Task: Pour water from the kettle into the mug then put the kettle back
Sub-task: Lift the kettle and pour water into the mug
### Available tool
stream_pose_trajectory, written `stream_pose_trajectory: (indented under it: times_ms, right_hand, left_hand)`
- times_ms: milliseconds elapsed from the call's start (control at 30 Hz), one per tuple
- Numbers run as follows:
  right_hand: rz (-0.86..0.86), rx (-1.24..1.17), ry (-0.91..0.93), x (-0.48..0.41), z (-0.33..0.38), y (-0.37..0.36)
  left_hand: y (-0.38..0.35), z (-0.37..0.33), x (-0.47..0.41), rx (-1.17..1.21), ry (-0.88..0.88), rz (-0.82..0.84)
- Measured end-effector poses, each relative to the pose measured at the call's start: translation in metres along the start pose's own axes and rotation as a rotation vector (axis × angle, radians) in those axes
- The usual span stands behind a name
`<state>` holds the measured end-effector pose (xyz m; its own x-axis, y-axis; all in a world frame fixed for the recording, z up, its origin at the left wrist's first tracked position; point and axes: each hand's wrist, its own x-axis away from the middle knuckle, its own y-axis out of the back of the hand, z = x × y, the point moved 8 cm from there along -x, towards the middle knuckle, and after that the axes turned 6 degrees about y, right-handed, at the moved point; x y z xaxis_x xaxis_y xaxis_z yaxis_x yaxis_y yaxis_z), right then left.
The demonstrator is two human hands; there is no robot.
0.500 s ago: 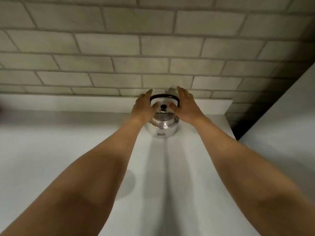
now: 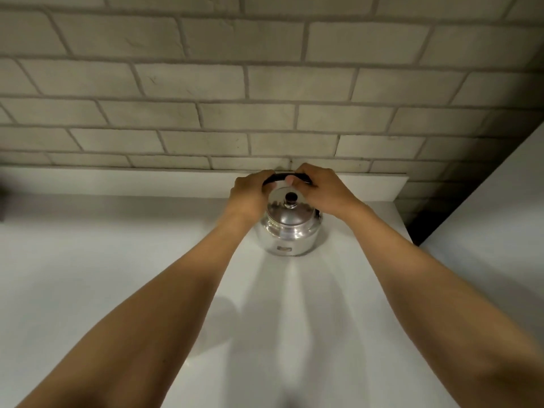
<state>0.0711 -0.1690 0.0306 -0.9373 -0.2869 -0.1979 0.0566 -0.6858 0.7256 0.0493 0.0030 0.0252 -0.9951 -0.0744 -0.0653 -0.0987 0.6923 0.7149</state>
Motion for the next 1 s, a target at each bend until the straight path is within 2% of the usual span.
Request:
stream_pose_trajectory:
  times_ms: [200,333,467,733,1000]
  right_hand:
    - [-0.121,0.124,0.057,0.037,0.054,0.033]
    - [-0.163,0.121,0.085,0.069,0.078,0.041]
    - [-0.176,0.030,0.086,0.097,0.093,0.038]
    - [-0.073,0.116,0.140,0.135,0.128,0.022]
    - [0.016,0.176,0.233,0.150,0.181,0.014]
  left_hand:
    - [0.041,-0.026,0.065,0.087,-0.151,-0.146]
    - [0.055,-0.034,0.138,0.003,-0.304,-0.267]
    - [0.036,-0.026,0.193,-0.087,-0.371,-0.183]
    - [0.015,-0.011,0.230,-0.096,-0.306,0.010]
    - [0.025,0.004,0.254,-0.012,-0.229,0.027]
